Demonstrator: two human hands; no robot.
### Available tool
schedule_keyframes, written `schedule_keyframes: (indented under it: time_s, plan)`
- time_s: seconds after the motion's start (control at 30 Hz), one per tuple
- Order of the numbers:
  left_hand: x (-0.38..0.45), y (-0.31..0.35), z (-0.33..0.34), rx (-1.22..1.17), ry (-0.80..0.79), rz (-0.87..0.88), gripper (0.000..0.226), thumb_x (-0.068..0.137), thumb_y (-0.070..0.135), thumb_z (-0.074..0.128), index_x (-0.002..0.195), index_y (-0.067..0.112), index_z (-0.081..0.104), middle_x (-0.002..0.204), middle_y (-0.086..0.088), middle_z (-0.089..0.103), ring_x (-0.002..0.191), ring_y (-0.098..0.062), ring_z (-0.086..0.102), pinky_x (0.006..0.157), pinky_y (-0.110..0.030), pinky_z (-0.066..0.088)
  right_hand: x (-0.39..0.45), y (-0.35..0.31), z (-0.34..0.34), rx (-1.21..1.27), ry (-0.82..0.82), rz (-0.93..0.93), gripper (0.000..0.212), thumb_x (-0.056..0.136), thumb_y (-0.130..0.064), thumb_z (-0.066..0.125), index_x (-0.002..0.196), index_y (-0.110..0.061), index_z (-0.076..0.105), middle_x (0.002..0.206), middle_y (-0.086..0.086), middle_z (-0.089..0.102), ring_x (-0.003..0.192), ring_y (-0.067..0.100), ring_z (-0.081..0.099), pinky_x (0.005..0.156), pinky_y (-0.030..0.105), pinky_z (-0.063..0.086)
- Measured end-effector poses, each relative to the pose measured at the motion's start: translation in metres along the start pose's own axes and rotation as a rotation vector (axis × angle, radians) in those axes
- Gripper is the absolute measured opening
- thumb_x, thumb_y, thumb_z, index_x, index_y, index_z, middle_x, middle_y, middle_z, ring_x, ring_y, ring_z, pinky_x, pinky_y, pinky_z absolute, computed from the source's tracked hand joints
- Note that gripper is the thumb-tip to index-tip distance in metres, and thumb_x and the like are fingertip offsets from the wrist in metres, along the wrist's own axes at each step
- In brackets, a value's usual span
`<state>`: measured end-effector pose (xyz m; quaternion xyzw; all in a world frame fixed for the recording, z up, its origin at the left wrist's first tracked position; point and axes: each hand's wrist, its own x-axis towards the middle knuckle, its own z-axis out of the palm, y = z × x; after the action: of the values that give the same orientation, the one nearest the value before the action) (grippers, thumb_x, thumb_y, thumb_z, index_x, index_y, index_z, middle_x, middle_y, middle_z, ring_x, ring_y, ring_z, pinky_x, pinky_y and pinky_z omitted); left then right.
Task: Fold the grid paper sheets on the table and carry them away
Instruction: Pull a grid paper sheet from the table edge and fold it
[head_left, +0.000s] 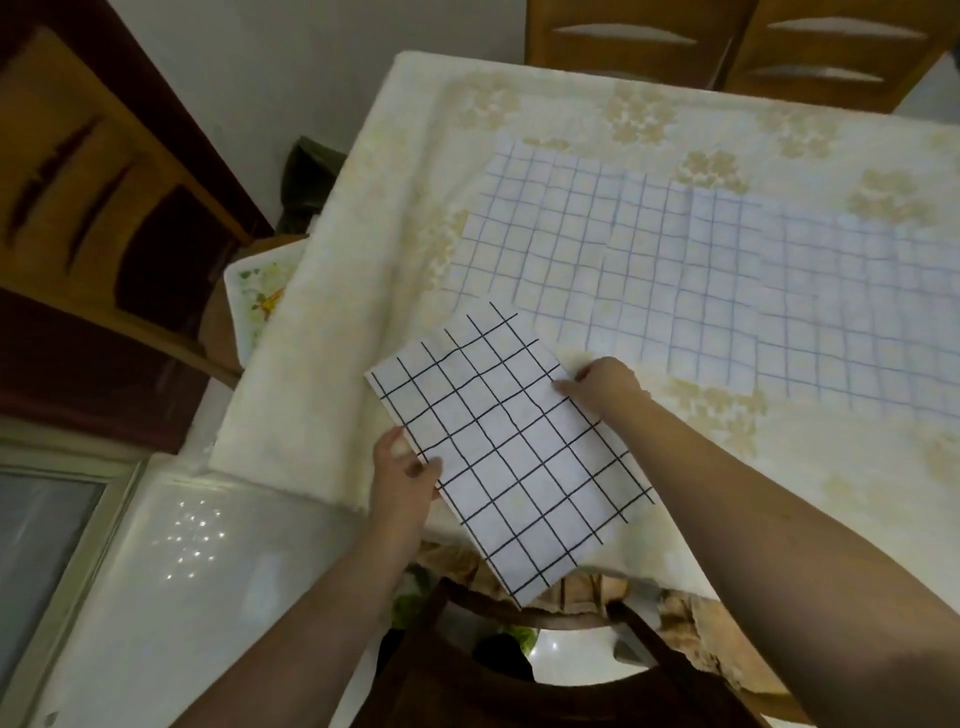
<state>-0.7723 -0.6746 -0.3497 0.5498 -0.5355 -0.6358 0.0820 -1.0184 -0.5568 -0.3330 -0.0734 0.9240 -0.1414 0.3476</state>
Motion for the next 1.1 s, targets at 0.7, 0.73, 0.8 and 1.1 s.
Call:
schedule_keyframes:
  time_s: [0.7,0.73,0.8,1.1]
  plan:
    - [0.001,0.015,-0.03,-0.052,-0.013,0.038,0.062,0.09,0.011,0.067,0.142,0.024,0.035,0.112,-0.005,0.058,0.096,-0.006,0.058,0.079,-0.019,0.047,-0.043,0.034,-0.014,0.668,-0.166,-0.089,0.038,0.079,-0.027,0.079,0.111,-0.013,0.066,0.083,0.003,0.058,0.071,0.014,0.049,0.072,0.025,0.047]
    - [0.001,0.016,-0.031,-0.051,-0.013,0.05,0.057,0.09,0.011,0.067,0.139,0.022,0.039,0.111,-0.005,0.058,0.096,-0.006,0.058,0.079,-0.019,0.047,-0.046,0.037,-0.012,0.689,-0.138,-0.1,0.04,0.078,-0.029,0.08,0.113,-0.015,0.065,0.09,0.005,0.061,0.074,0.016,0.052,0.074,0.026,0.049]
    - [-0.001,0.021,-0.032,-0.042,-0.027,0.074,0.043,0.09,0.013,0.066,0.128,0.02,0.048,0.113,-0.006,0.059,0.096,-0.008,0.059,0.082,-0.021,0.047,-0.052,0.045,-0.007,0.745,-0.081,-0.121,0.04,0.077,-0.032,0.08,0.112,-0.02,0.065,0.1,0.01,0.067,0.08,0.018,0.056,0.081,0.032,0.052]
    - [-0.006,0.059,-0.062,0.329,-0.355,0.351,0.026,0.079,0.016,0.079,0.099,0.03,0.07,0.106,0.002,0.065,0.088,-0.008,0.062,0.079,-0.016,0.05,-0.111,0.058,-0.016,0.798,0.031,-0.332,0.025,0.082,-0.014,0.075,0.107,-0.017,0.072,0.103,0.025,0.068,0.093,0.016,0.064,0.086,0.017,0.05]
